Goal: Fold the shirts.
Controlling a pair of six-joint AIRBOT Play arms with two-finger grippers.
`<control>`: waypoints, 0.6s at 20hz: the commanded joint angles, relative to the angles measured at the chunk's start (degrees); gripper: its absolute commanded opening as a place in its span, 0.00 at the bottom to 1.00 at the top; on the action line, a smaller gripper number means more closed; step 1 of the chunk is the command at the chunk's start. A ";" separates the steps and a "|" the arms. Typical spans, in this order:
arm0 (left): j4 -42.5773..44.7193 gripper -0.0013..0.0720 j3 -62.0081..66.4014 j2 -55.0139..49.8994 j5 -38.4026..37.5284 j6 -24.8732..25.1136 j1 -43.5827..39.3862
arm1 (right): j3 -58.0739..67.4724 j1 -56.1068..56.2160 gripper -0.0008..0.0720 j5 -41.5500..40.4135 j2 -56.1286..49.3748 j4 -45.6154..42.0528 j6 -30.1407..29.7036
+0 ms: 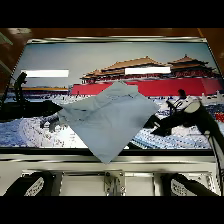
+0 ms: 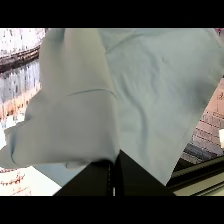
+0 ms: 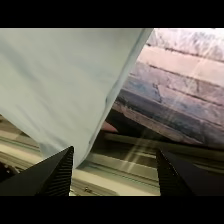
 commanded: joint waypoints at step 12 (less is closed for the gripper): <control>-0.09 0.07 -0.02 -0.04 -0.28 0.15 -0.02 | -13.66 12.59 0.87 -28.22 -5.18 27.12 -6.49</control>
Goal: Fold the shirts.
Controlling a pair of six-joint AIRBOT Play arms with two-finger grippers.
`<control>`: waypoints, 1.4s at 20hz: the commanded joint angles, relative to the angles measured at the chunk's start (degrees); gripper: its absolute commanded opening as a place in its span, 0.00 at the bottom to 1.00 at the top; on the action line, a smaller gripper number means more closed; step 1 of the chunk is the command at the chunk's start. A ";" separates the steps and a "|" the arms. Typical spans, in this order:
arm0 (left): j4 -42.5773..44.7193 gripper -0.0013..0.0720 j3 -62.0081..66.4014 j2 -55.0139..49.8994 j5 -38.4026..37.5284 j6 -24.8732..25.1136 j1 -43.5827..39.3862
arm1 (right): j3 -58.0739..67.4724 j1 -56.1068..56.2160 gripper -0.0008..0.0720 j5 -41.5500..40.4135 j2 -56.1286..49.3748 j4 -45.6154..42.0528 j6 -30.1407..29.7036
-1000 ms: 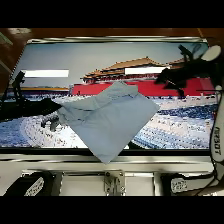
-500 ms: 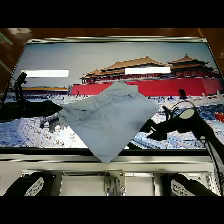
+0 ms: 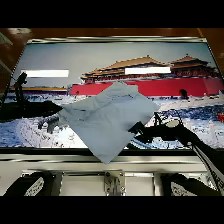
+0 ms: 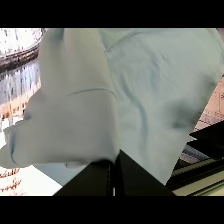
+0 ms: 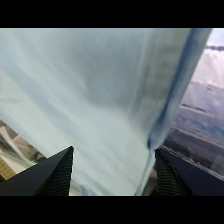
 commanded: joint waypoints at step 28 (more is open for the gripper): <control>20.61 0.07 67.69 12.68 -6.32 2.25 21.24 | 70.82 -24.98 0.10 50.73 30.60 -22.67 7.80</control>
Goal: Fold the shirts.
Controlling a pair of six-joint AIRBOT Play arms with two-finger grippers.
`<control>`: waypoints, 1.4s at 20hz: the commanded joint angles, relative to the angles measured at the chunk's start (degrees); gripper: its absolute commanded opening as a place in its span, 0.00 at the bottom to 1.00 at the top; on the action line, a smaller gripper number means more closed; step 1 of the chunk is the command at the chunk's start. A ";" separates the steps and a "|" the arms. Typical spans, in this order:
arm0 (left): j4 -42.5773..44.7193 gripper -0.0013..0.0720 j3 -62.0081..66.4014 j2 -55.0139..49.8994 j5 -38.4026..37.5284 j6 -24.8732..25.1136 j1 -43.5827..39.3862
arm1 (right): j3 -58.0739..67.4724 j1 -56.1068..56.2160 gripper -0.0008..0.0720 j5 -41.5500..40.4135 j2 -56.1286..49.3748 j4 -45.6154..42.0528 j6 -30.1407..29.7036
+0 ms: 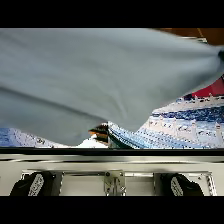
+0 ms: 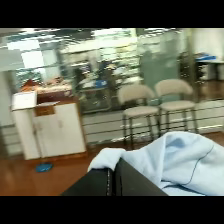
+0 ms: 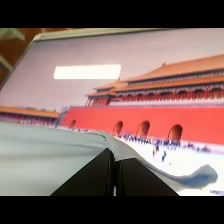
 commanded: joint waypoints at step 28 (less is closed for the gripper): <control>-17.57 0.22 -54.36 -40.63 19.63 -0.39 -18.97 | -46.14 10.91 0.20 -52.00 -42.80 27.34 -13.33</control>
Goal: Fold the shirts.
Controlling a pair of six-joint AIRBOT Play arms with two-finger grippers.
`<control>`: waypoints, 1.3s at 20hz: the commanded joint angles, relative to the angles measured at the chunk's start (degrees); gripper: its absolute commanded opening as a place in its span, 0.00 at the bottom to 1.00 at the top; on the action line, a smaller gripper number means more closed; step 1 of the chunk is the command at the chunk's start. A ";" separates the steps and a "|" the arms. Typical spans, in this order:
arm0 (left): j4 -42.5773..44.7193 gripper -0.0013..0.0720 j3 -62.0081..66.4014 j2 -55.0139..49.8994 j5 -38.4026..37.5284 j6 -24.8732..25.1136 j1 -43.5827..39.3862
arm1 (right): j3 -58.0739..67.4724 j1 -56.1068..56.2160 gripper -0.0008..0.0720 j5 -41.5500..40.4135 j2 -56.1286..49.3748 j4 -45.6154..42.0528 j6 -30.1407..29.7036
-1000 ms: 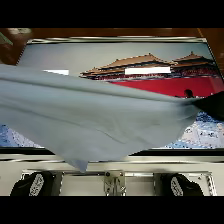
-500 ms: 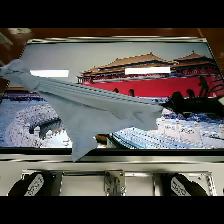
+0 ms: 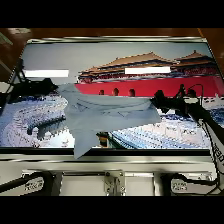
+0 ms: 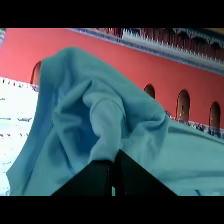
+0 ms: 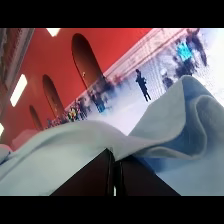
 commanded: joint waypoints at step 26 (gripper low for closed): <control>-6.01 0.98 -35.58 4.61 -16.87 0.20 -1.79 | 2.01 -14.62 0.83 25.81 2.19 -27.47 2.01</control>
